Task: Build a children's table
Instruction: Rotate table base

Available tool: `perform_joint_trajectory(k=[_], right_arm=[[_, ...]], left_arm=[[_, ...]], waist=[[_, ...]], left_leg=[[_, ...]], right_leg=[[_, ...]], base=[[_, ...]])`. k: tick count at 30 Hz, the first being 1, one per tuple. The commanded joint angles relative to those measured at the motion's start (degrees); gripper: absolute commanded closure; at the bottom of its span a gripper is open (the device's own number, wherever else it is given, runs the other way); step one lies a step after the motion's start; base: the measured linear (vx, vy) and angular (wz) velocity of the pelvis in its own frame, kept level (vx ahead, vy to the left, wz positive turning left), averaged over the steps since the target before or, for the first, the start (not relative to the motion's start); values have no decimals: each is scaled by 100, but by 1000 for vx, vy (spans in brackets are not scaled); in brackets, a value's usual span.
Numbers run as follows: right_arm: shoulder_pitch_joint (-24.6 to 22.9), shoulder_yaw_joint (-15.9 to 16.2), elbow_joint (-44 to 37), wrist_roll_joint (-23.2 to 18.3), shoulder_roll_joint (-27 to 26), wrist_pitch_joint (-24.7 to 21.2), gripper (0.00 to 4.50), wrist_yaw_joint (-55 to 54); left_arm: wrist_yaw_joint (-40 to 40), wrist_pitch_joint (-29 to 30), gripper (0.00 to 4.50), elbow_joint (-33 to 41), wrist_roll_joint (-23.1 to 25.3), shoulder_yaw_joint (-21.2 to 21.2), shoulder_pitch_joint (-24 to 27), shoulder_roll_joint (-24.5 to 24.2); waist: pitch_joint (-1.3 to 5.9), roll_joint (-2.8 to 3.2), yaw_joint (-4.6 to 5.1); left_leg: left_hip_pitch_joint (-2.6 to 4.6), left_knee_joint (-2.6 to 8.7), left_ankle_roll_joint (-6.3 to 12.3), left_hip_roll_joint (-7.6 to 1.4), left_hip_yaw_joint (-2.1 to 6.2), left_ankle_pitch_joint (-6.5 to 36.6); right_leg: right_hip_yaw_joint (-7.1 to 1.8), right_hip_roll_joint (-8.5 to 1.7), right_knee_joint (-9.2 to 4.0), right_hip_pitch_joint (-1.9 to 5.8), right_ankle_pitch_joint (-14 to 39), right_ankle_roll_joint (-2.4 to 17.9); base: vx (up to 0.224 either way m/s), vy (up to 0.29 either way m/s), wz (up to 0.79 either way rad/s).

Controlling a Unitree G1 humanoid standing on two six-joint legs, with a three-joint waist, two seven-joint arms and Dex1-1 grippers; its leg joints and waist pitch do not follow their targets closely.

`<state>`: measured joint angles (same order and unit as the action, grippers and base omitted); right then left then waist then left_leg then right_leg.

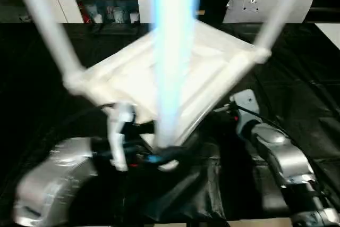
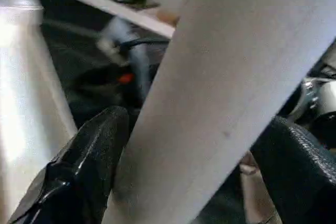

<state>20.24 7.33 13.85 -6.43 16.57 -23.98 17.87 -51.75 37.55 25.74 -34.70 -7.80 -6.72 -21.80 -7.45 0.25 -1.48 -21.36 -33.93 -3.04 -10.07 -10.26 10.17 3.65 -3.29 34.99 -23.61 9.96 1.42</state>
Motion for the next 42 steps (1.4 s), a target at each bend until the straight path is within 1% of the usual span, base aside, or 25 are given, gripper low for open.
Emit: perform_joint_trajectory(k=[1, 2, 3, 6, 7, 11, 12, 14, 15, 19, 20, 21, 22, 24, 25, 26, 27, 28, 30, 33, 35, 38, 39, 41, 42], right_arm=[[152, 242, -116, -47, -156, 198, 0, 151], [163, 256, -85, -5, -181, 232, 0, 142], [172, 256, -57, 18, -201, 252, 0, 138], [184, 283, -4, 70, -245, 294, 0, 149], [187, 286, 13, 97, -262, 315, 0, 159], [189, 266, 49, 170, -283, 367, 0, 171], [168, 250, 16, 177, -270, 355, 0, 156], [134, 224, -35, 190, -242, 333, 0, 138], [68, 183, -155, 256, -135, 282, 0, 125], [-68, 69, -352, 302, 12, 174, 0, 165], [-136, 26, -440, 316, 95, 130, 0, 188], [-186, -1, -509, 325, 154, 97, 0, 204], [-269, -67, -637, 336, 264, 38, 0, 229], [-305, -105, -706, 344, 329, 19, 0, 246], [-306, -108, -714, 348, 339, 17, 0, 250], [-305, -105, -754, 361, 355, -7, 0, 248], [-304, -98, -821, 380, 366, -51, 0, 254], [-304, -98, -821, 380, 366, -51, 0, 254], [-263, -102, -834, 382, 297, -68, 0, 280], [-93, 26, -641, 368, 137, 18, 0, 299], [-5, 94, -555, 336, 43, 121, 0, 360], [386, 290, -123, 298, -396, 334, 0, 392], [494, 333, 26, 330, -495, 395, 0, 370], [662, 369, 296, 412, -642, 496, 0, 333], [739, 377, 430, 446, -706, 544, 0, 318]], left_arm=[[4, 60, 55, 236, -104, -354, -68, 81], [42, 54, 55, 215, -72, -441, -114, 178], [61, 32, 55, 201, -26, -502, -144, 232], [113, -2, 55, 127, 72, -742, -270, 435], [144, -13, 55, 98, 94, -796, -310, 498], [236, -61, 55, 19, 153, -936, -442, 628], [256, -12, 55, 77, 83, -938, -439, 652], [267, 72, 55, 178, -22, -915, -404, 654], [237, 164, 55, 339, -55, -914, -310, 516], [205, 315, 55, 604, -150, -922, -128, 337], [210, 380, 55, 727, -200, -946, -44, 278], [221, 422, 55, 815, -231, -967, 11, 241], [293, 452, 55, 944, -247, -1019, 98, 240], [372, 487, 55, 1019, -263, -1077, 133, 280], [391, 498, 55, 1032, -266, -1094, 133, 288], [441, 520, 55, 1049, -276, -1127, 121, 336], [522, 540, 55, 1071, -287, -1168, 98, 398], [522, 540, 55, 1071, -287, -1168, 98, 398], [641, 507, 55, 1036, -259, -1201, 68, 535], [699, 408, 55, 865, -134, -1272, -81, 644], [699, 384, 55, 802, -127, -1283, -154, 687], [699, 322, 55, 566, -112, -1331, -451, 874], [698, 285, 55, 495, -76, -1350, -519, 915], [698, 193, 55, 350, 9, -1367, -629, 959], [693, 145, 55, 275, 49, -1372, -682, 972]], waist=[[434, -72, -35], [442, -69, -41], [453, -94, -33], [452, -81, -21], [450, -69, -18], [455, -96, -5], [451, -71, -3], [464, -96, 6], [421, -99, 11], [427, -104, 36], [408, -95, 44], [375, -92, 48], [353, -81, 48], [363, -80, 44], [351, -82, 45], [314, -95, 49], [316, -94, 50], [286, -106, 55], [269, -113, 65], [250, -130, 91], [239, -122, 98], [267, -124, 150], [272, -130, 192], [301, -139, 211], [311, -124, 205]], left_leg=[[42, 375, 121, -247, 81, 1060], [28, 371, 133, -248, 84, 1008], [-3, 365, 143, -237, 88, 933], [32, 360, 151, -241, 83, 973], [24, 362, 146, -239, 84, 984], [25, 365, 103, -240, 91, 1110], [30, 362, 99, -237, 93, 1155], [25, 358, 111, -236, 93, 1121], [12, 368, 122, -231, 95, 1145], [6, 360, 173, -237, 97, 1042], [16, 365, 223, -245, 92, 1018], [8, 373, 230, -245, 94, 1015], [23, 379, 245, -248, 88, 1035], [24, 374, 269, -250, 89, 969], [18, 378, 279, -251, 89, 989], [9, 390, 273, -249, 89, 1050], [15, 385, 244, -243, 90, 1133], [12, 397, 222, -246, 99, 1216], [19, 401, 154, -242, 102, 1348], [17, 412, 122, -235, 116, 1432], [22, 415, 98, -242, 121, 1456], [-5, 410, 84, -230, 130, 1411], [-26, 408, 87, -220, 136, 1408], [-37, 394, 103, -228, 138, 1304], [-29, 383, 134, -232, 129, 1191]], right_leg=[[-345, -430, -479, 294, 1986, 860], [-341, -435, -464, 308, 1893, 876], [-336, -430, -447, 338, 1789, 874], [-331, -411, -455, 307, 1787, 869], [-332, -412, -458, 309, 1803, 869], [-329, -409, -469, 313, 1853, 834], [-331, -415, -476, 309, 1870, 838], [-328, -408, -465, 321, 1780, 856], [-329, -410, -473, 307, 1803, 856], [-331, -398, -442, 322, 1637, 869], [-335, -389, -444, 307, 1498, 921], [-337, -389, -442, 297, 1471, 926], [-339, -382, -452, 278, 1470, 947], [-339, -374, -433, 288, 1335, 992], [-334, -375, -441, 286, 1349, 1006], [-335, -380, -456, 274, 1436, 988], [-334, -383, -470, 281, 1606, 941], [-334, -391, -490, 269, 1800, 873], [-335, -393, -523, 251, 2066, 768], [-331, -396, -536, 242, 2229, 693], [-334, -397, -544, 235, 2242, 658], [-325, -406, -528, 260, 2105, 740], [-316, -410, -521, 280, 2101, 783], [-318, -421, -504, 293, 2001, 809], [-325, -423, -497, 287, 1848, 858]], base=[[0, 0, 0], [0, 0, 0], [0, 0, 0], [0, 0, 0], [0, 0, 0], [0, 0, 0], [0, 0, 0], [0, 0, 0], [0, 0, 0], [0, 0, 0], [0, 0, 0], [0, 0, 0], [0, 0, 0], [0, 0, 0], [0, 0, 0], [0, 0, 0], [0, 0, 0], [0, 0, 0], [0, 0, 0], [0, 0, 0], [0, 0, 0], [0, 0, 0], [0, 0, 0], [0, 0, 0], [0, 0, 0]])
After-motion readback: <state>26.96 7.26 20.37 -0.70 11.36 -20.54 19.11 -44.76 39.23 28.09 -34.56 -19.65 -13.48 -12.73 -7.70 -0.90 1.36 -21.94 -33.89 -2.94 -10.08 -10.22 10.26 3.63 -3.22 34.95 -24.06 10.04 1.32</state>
